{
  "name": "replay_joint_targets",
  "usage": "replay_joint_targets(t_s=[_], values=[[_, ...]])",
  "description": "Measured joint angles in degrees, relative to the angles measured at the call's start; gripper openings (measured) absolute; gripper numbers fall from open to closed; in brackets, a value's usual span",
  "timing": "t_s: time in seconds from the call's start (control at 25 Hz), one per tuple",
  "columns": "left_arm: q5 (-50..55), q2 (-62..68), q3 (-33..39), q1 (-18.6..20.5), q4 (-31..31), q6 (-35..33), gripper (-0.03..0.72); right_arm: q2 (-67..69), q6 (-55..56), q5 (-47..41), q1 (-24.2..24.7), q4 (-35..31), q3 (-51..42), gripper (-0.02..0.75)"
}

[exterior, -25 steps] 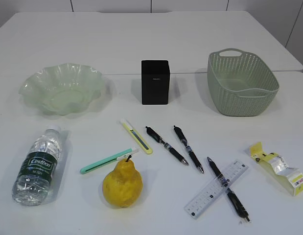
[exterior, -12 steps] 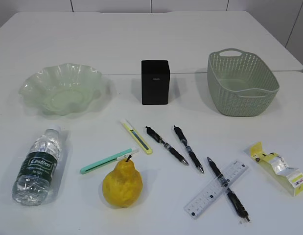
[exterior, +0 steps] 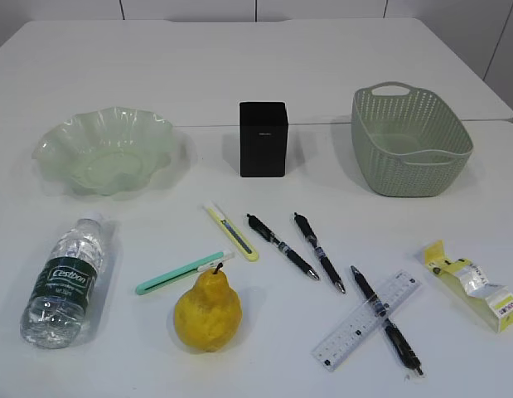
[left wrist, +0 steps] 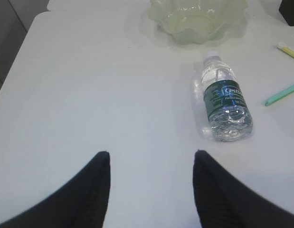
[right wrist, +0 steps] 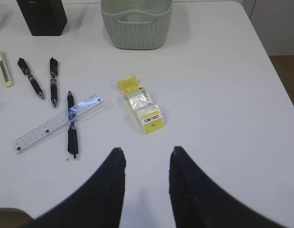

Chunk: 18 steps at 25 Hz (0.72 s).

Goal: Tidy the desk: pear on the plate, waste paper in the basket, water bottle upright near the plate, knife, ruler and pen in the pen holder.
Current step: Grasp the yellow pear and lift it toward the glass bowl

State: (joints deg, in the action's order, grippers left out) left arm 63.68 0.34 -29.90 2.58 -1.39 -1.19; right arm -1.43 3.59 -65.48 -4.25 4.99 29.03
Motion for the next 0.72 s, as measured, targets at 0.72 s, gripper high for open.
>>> replay_joint_targets(t_s=[0.72], values=[[0.00, 0.00, 0.00, 0.00, 0.00, 0.00, 0.393, 0.00, 0.00, 0.00, 0.00, -0.27, 0.00, 0.241]])
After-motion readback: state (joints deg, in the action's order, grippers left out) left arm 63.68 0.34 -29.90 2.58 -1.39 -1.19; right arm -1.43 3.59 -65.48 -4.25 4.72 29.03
